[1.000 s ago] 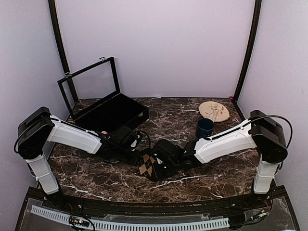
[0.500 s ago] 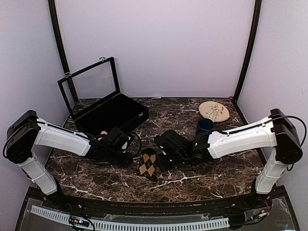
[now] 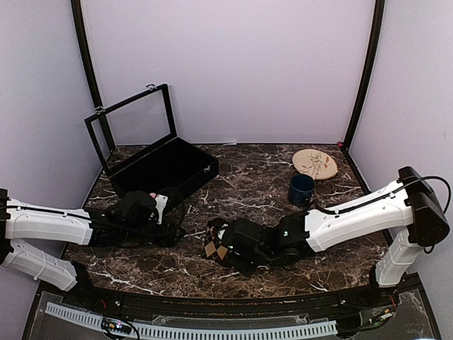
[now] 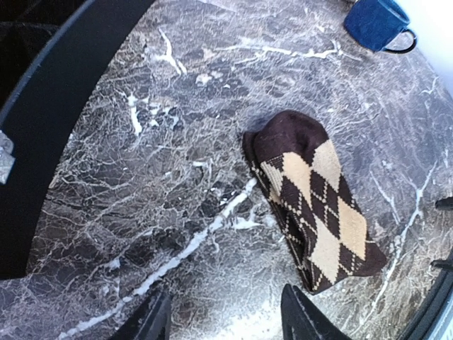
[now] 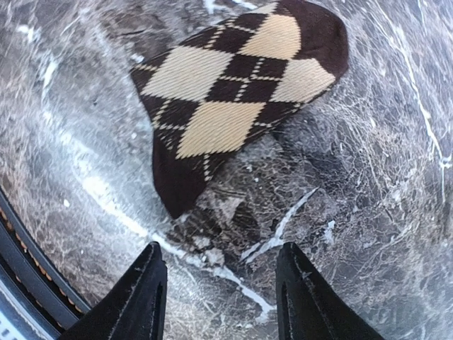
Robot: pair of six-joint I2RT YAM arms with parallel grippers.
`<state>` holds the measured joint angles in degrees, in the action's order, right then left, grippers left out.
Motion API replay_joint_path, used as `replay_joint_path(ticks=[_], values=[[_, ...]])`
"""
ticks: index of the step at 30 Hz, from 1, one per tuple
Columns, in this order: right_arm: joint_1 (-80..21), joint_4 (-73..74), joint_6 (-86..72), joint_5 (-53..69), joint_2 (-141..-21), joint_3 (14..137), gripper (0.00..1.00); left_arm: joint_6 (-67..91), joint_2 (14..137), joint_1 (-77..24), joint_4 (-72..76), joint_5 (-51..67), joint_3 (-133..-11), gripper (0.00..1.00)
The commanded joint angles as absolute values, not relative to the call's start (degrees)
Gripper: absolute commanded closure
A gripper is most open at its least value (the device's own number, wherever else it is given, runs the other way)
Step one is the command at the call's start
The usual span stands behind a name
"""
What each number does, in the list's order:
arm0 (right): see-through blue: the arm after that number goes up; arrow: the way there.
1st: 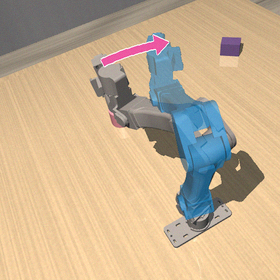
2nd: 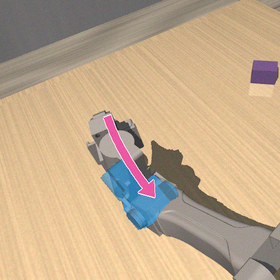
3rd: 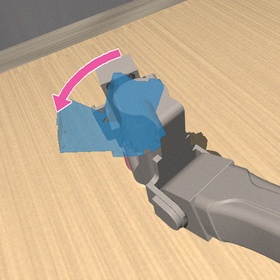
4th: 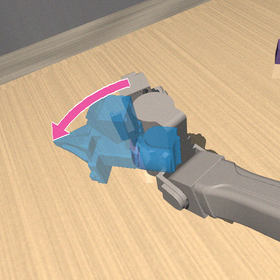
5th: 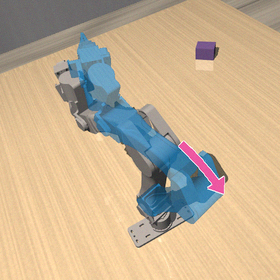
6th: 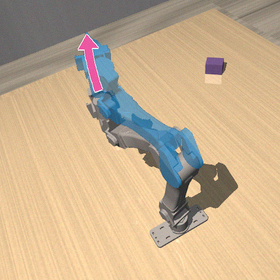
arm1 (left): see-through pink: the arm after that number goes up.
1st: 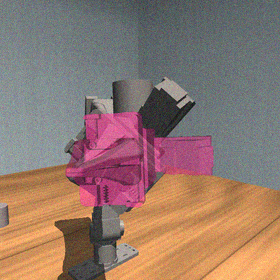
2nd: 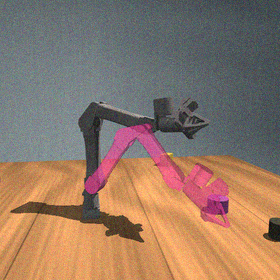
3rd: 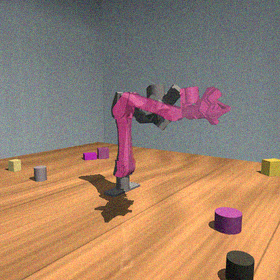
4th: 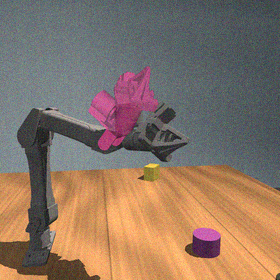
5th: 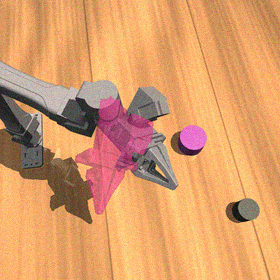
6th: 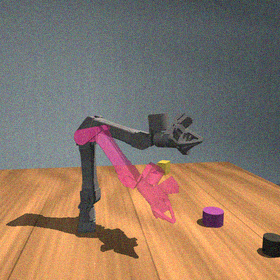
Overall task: Roll the socks
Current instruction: Roll the sock at the center of the board.
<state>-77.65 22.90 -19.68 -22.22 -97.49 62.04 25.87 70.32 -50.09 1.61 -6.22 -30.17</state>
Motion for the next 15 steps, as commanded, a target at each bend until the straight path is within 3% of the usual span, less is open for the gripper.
replay_joint_path(ticks=[1,15], values=[[-80.4,23.7,-11.5,-24.7,-99.1,65.4,0.49,25.4,67.0,-50.1,4.8,-5.5,-28.0,0.44],[-81.7,25.9,-4.3,-23.4,-106.8,71.0,0.45,26.2,63.1,-50.2,6.9,-4.8,-25.0,0.44]])
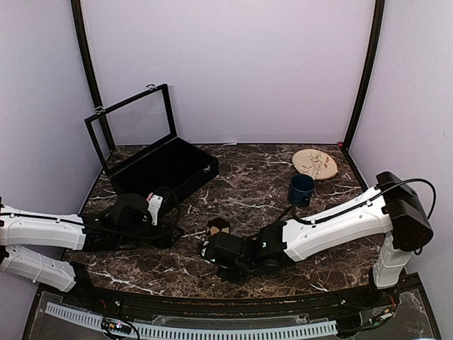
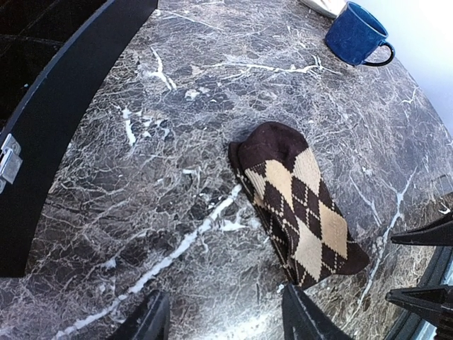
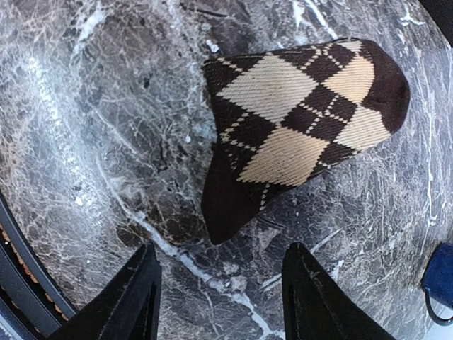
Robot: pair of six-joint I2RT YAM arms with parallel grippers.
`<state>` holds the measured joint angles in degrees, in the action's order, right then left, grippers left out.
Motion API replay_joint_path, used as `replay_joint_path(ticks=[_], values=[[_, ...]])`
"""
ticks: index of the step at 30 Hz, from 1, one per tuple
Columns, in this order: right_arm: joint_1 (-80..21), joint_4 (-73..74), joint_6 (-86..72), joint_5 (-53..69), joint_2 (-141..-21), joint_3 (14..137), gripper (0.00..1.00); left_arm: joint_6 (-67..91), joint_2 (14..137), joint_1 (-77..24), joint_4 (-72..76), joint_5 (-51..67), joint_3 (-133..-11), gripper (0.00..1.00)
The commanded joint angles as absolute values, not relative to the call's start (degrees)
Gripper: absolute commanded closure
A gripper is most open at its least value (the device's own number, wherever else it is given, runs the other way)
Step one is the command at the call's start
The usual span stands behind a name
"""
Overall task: Roll the socks
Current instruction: Roll the sock at the center of the board.
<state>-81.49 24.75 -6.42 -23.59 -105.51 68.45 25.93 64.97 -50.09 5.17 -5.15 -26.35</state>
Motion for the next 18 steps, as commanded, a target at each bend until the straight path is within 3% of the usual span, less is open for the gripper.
replay_joint_path(ticks=[1,18], values=[[-81.6,26.5,-4.0,-22.9,-107.5,71.5,0.45,26.1,63.0,-50.2,7.1,-4.8,-24.8,0.44],[-79.1,28.9,-0.8,-19.5,-112.3,74.5,0.50,25.9,62.5,-50.2,9.7,-4.5,-22.7,0.44]])
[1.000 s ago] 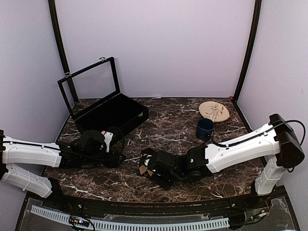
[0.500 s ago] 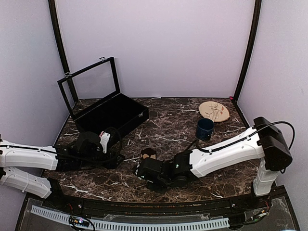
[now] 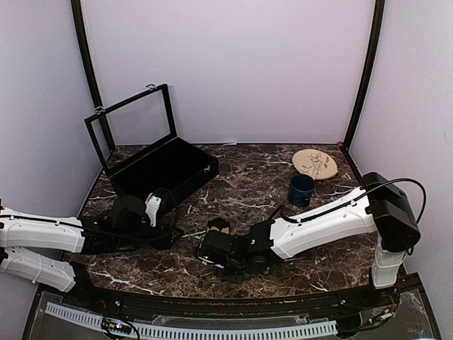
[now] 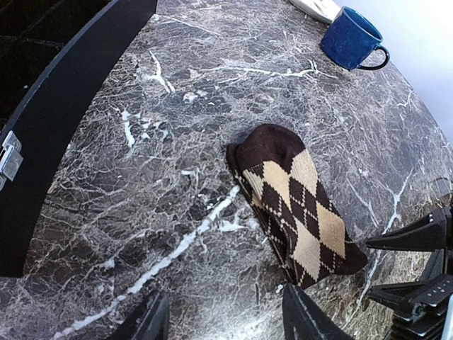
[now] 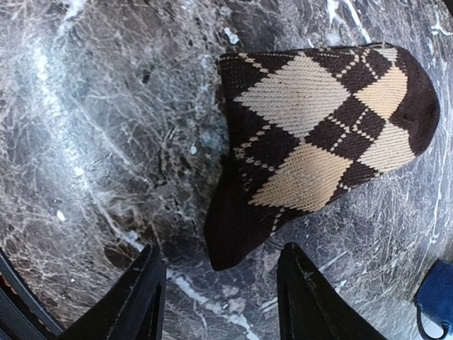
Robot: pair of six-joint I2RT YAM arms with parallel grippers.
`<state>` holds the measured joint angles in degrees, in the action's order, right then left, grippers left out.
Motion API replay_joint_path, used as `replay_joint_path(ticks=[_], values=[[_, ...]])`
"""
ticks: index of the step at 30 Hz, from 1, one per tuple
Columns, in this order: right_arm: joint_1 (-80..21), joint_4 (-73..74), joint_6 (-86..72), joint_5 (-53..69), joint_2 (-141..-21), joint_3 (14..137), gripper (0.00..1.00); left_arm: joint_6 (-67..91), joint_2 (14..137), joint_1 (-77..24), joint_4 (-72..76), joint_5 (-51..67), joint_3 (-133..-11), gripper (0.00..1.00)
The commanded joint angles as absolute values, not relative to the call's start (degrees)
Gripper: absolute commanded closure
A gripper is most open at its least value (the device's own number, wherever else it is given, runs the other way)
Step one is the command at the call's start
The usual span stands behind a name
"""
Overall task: Roll the socks
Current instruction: Roll the sock at the center of the board.
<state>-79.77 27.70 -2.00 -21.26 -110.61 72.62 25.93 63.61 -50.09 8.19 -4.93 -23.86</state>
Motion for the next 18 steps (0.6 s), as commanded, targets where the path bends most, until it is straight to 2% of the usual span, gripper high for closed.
replay_joint_path(ticks=[1,13,18], values=[[-78.9,29.3,-0.7,-19.3,-112.7,74.8,0.51,25.9,62.5,-50.2,9.8,-4.5,-22.7,0.44],[-77.4,29.5,1.2,-16.7,-113.7,74.6,0.53,25.9,63.5,-50.2,10.6,-4.7,-22.3,0.43],[-76.4,30.2,1.7,-14.1,-114.5,75.0,0.61,25.8,64.0,-50.2,10.8,-4.8,-22.4,0.43]])
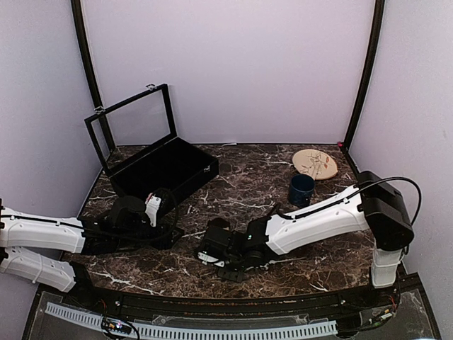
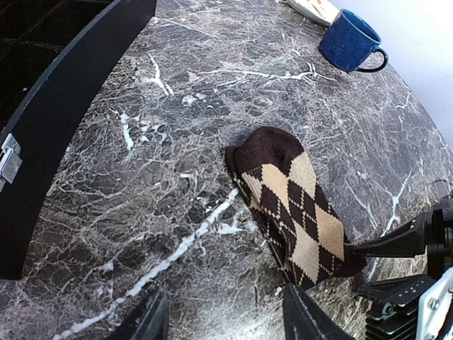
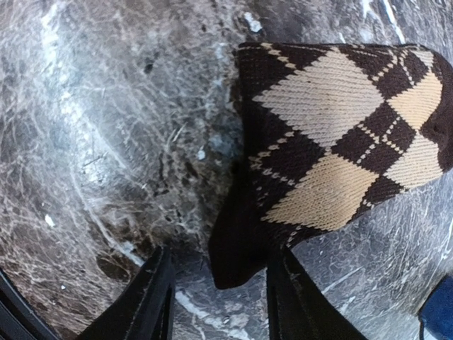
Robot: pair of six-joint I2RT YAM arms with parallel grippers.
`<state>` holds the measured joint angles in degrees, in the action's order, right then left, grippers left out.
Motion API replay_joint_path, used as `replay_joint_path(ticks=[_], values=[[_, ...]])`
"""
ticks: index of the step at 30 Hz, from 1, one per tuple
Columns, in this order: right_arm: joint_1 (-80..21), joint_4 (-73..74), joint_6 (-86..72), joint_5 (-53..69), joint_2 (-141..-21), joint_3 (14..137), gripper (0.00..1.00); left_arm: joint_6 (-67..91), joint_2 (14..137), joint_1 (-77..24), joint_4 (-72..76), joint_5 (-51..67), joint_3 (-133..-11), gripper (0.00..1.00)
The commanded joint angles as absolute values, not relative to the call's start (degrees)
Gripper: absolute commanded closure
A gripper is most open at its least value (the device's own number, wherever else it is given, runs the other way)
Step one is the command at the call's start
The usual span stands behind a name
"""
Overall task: Roll the socks
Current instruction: Roll the sock at the center of the board.
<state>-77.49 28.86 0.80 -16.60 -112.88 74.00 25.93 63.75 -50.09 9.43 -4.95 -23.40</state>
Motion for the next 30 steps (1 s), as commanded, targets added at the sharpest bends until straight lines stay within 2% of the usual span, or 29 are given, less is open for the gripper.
replay_joint_path(ticks=[1,16,23,30], values=[[-76.2,30.2,1.8,-13.5,-114.7,75.0,0.62,25.8,64.3,-50.2,10.8,-4.8,-22.5,0.43],[-72.6,29.0,1.7,-6.6,-114.2,73.2,0.92,25.8,65.1,-50.1,10.1,-5.4,-22.3,0.43],[-70.2,28.3,0.8,1.0,-112.9,73.5,0.99,24.2,65.1,-50.1,10.9,-3.8,-22.1,0.41],[-66.2,29.4,0.0,11.6,-111.7,75.1,1.00,22.4,64.8,-50.1,12.6,-0.4,-21.5,0.36]])
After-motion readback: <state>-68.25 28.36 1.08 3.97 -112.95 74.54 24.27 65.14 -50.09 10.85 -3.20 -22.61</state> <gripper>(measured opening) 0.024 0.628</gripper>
